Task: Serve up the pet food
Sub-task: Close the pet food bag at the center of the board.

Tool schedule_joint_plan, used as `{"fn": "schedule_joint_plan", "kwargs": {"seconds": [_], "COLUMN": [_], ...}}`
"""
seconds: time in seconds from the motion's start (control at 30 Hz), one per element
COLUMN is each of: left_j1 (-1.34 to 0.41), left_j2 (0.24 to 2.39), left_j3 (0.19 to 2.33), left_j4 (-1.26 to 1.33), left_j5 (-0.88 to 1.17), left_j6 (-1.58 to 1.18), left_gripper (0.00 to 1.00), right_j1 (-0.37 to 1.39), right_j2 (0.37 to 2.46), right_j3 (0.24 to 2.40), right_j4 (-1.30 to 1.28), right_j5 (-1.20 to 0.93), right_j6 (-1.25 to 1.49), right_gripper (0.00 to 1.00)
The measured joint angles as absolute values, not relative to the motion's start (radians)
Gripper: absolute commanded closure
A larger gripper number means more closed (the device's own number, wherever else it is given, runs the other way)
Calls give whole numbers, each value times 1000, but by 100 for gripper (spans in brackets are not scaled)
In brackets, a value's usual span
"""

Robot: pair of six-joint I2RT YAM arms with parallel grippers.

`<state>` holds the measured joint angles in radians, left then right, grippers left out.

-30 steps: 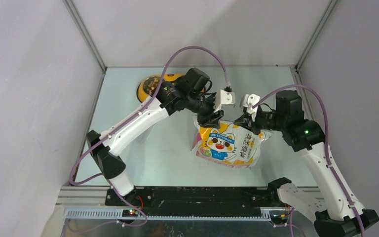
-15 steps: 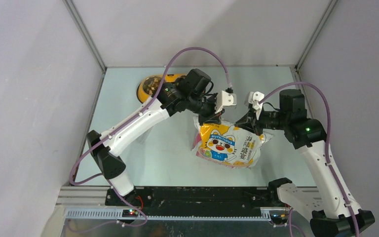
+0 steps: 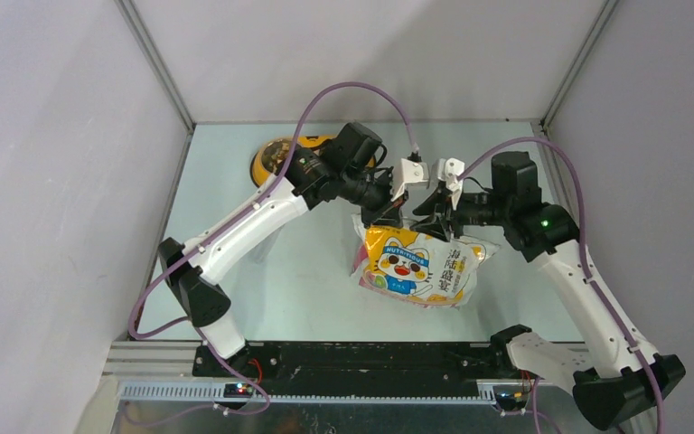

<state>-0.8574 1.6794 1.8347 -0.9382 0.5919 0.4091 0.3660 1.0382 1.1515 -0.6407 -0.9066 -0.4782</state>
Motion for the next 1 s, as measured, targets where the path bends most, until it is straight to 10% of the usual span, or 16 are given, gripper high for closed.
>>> {"fn": "schedule_joint_plan", "kwargs": {"seconds": [0.43,0.73,1.0], "left_j1": [-854,-853,-853], "left_j2": [1680,1680,1680], "left_j3": [1835,1835,1835], "left_j4": [-943,-942,-934], "left_j5": [612,613,609], "left_j6": [375,366,366], "left_gripper": [100,100,100], "right_j1": [416,424,410], "right_j2": [1030,1001,981], "right_j3": [1142,1141,1140], "right_j4": [-610,-645,-710], "right_j5": [-841,-789,-756], "right_j6": [-504,-534,-556], "right_gripper": [95,63,100]}}
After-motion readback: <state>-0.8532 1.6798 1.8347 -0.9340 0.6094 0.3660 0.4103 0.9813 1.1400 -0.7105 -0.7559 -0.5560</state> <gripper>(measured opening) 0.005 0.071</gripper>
